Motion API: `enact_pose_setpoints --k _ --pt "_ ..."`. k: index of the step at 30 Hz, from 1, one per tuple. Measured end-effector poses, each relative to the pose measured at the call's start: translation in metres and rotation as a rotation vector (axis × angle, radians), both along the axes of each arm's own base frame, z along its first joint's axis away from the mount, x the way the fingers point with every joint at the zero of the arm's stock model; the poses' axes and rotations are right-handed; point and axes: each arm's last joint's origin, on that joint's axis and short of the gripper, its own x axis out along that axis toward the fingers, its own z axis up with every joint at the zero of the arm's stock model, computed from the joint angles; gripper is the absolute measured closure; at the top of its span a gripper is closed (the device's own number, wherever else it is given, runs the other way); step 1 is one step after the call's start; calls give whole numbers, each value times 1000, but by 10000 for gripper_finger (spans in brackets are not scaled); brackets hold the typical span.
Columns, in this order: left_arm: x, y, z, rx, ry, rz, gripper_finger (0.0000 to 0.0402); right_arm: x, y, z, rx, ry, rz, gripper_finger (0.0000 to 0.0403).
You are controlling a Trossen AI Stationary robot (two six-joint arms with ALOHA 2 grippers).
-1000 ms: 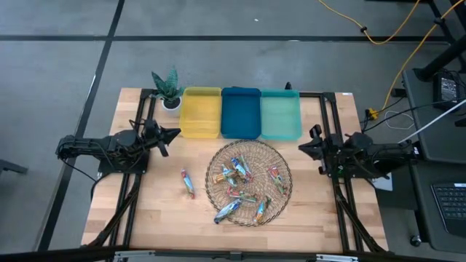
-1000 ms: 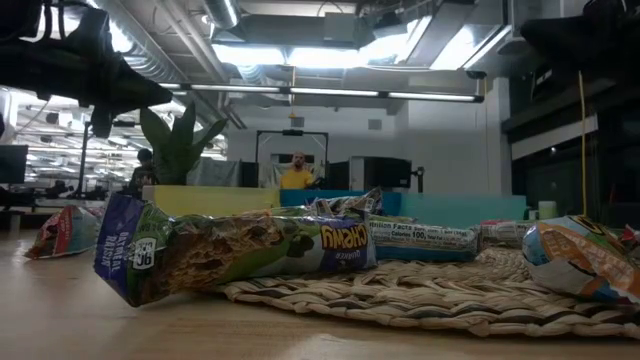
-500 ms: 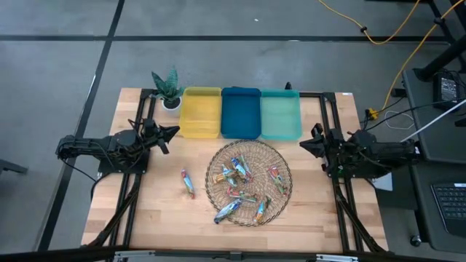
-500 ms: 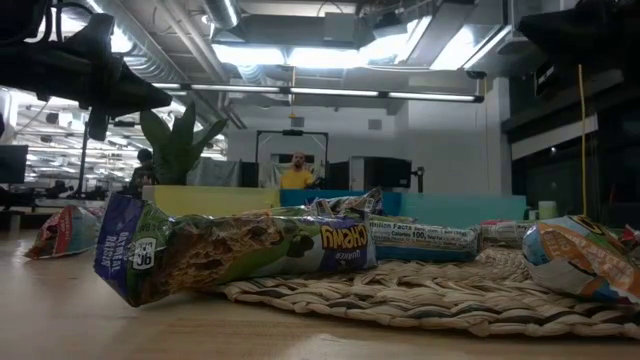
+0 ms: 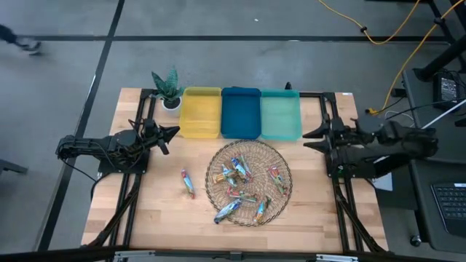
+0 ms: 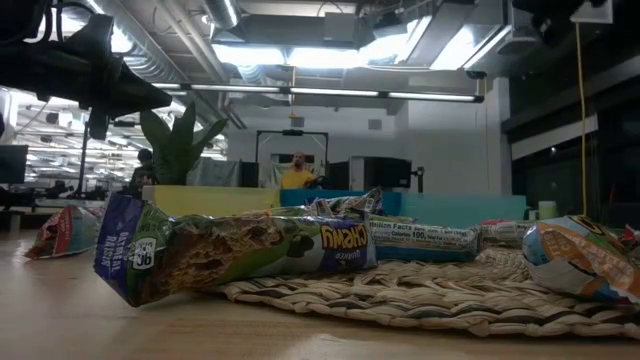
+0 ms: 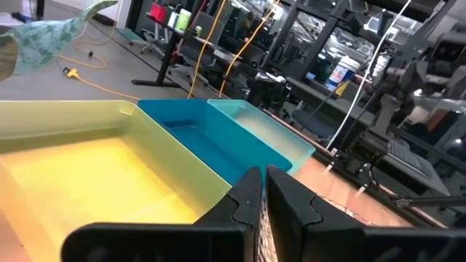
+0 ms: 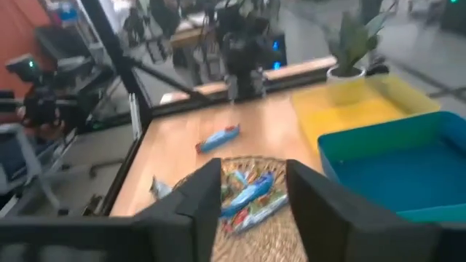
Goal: Pick and place Granola Bars by type
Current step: Put the red granola bar into the green bin
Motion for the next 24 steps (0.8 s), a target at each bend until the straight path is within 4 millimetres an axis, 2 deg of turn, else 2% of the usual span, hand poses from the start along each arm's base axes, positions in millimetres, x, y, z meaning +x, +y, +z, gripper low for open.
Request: enact_pose_setpoints --k 3,7,13,17,24 --pt "0 0 0 12 7 0 386 9 1 16 30 90 4 196" --pt "0 0 0 29 18 0 386 25 2 29 119 223 -36 161" --pt "0 0 0 53 30 -1 386 50 4 37 258 326 -104 149" --pt "0 0 0 73 42 -3 386 65 9 31 335 405 -136 157" --pt "1 -1 0 80 47 -45 386 85 23 6 443 627 -217 171"
